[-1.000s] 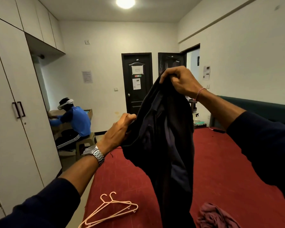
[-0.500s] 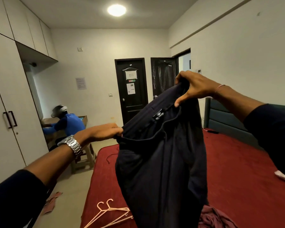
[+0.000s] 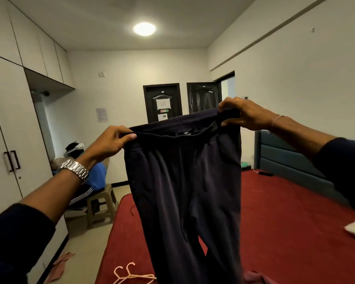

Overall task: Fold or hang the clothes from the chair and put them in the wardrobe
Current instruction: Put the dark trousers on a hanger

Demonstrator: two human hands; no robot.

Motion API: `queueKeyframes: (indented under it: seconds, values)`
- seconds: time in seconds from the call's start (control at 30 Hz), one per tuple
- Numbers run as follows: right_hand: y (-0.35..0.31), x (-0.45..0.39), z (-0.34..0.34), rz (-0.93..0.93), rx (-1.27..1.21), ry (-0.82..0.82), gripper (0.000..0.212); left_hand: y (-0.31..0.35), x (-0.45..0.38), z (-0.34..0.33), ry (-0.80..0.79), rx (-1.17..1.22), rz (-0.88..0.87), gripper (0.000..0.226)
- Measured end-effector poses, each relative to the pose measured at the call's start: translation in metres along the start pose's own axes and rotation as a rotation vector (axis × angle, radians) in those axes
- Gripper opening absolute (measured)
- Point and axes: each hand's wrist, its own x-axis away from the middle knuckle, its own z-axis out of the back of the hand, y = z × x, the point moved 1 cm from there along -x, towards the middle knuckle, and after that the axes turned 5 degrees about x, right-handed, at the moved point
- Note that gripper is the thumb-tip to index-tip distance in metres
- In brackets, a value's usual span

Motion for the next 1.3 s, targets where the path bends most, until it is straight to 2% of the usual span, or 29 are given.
queueKeyframes:
  seconds: [0.2,0.33,0.47,0.53,0.63,0.77,0.87,0.97,1.07,1.17,1.3]
  values:
    - [0.006,-0.001,0.015,0.093,0.019,0.036,0.036,0.020,-0.027,0.024,0.065,0.227,0.087,0.025]
    - [0.006,-0.009,0.024,0.130,0.075,0.006,0.041,0.043,-0.044,0.037,0.174,0.341,0.061,0.020]
    - [0.009,-0.019,0.034,0.047,0.043,0.136,0.035,0.059,-0.059,0.046,0.200,0.444,0.057,0.023]
    - [0.009,-0.025,0.041,-0.005,0.030,0.128,0.036,0.065,-0.064,0.050,0.203,0.438,0.059,0.024]
    - [0.012,-0.032,0.051,-0.139,-0.040,0.161,0.036,0.071,-0.064,0.060,0.193,0.344,0.092,0.027]
    - [0.011,-0.045,0.057,-0.289,-0.016,0.313,0.044,0.074,-0.066,0.062,0.208,0.250,0.156,0.027]
    - [0.000,-0.060,0.059,-0.337,0.016,0.423,0.044,0.080,-0.072,0.057,0.295,0.230,0.185,0.033]
    - [-0.010,-0.067,0.065,-0.290,-0.047,0.466,0.029,0.085,-0.079,0.049,0.356,0.159,0.140,0.039]
    - [-0.016,-0.067,0.074,-0.171,-0.009,0.408,0.027,0.085,-0.075,0.050,0.343,0.012,0.044,0.035]
    - [-0.009,-0.069,0.078,-0.144,0.031,0.392,0.023,0.078,-0.070,0.055,0.263,-0.151,-0.061,0.046]
    - [-0.005,-0.070,0.076,-0.081,0.095,0.271,0.017,0.076,-0.069,0.054,0.270,-0.229,-0.166,0.039]
